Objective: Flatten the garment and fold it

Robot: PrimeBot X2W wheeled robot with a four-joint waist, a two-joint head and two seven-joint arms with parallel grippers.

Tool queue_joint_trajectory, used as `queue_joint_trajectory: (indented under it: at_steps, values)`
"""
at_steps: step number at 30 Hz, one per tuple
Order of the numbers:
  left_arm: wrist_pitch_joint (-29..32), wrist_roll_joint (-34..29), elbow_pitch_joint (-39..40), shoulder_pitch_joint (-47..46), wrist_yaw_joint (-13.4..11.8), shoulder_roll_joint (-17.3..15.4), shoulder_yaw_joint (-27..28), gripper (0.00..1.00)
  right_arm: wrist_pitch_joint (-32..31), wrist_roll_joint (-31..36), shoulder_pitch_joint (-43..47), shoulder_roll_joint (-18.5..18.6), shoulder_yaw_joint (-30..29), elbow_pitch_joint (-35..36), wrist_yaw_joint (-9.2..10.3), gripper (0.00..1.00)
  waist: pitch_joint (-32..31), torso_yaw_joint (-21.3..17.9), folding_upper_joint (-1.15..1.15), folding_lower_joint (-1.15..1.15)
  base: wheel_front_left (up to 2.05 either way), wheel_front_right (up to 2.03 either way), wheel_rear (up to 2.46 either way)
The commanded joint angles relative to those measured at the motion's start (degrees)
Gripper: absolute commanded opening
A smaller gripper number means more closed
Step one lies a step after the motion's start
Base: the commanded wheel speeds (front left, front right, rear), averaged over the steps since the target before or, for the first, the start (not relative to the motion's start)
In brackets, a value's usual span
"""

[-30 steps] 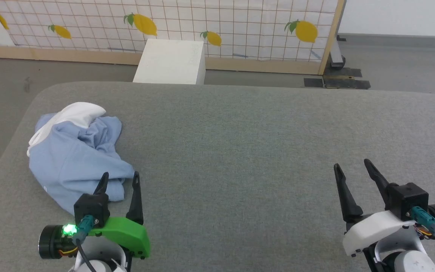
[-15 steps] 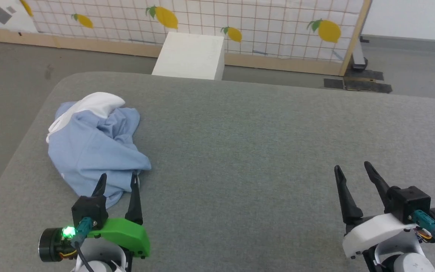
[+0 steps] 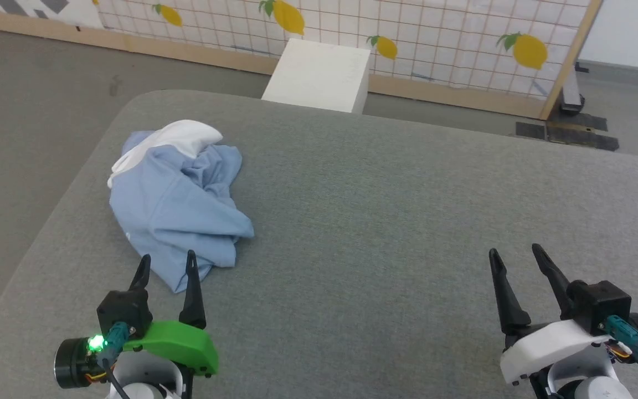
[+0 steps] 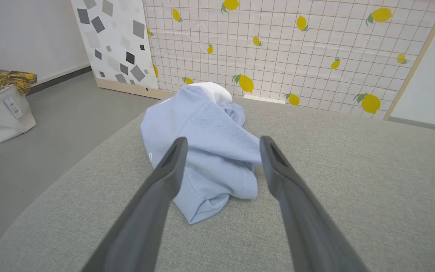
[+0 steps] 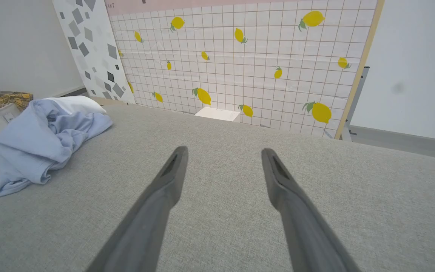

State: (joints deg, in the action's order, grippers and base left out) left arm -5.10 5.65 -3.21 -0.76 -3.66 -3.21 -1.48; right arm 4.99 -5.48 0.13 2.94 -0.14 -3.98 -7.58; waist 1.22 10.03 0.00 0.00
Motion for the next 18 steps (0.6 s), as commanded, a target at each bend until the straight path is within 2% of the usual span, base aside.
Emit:
queue_joint_trajectory:
  at_steps: [1, 18]
  values:
    - [-0.5, 0.8, -0.3, -0.3, -0.6, 0.1, 0.0, 1.0, 0.6, -0.7, 1.0, 0.0, 0.2, -0.4, 0.03, 1.0, 0.0, 1.1, 0.0, 0.0, 0.0, 0.0, 0.0]
    - [-2.6, 2.0, -1.4, -0.1, -2.1, 0.2, 0.0, 1.0, 2.6, -2.7, 1.5, 0.0, 0.6, -2.6, 0.04, 1.0, 0.1, 5.3, 0.0, 0.0, 0.0, 0.0, 0.0]
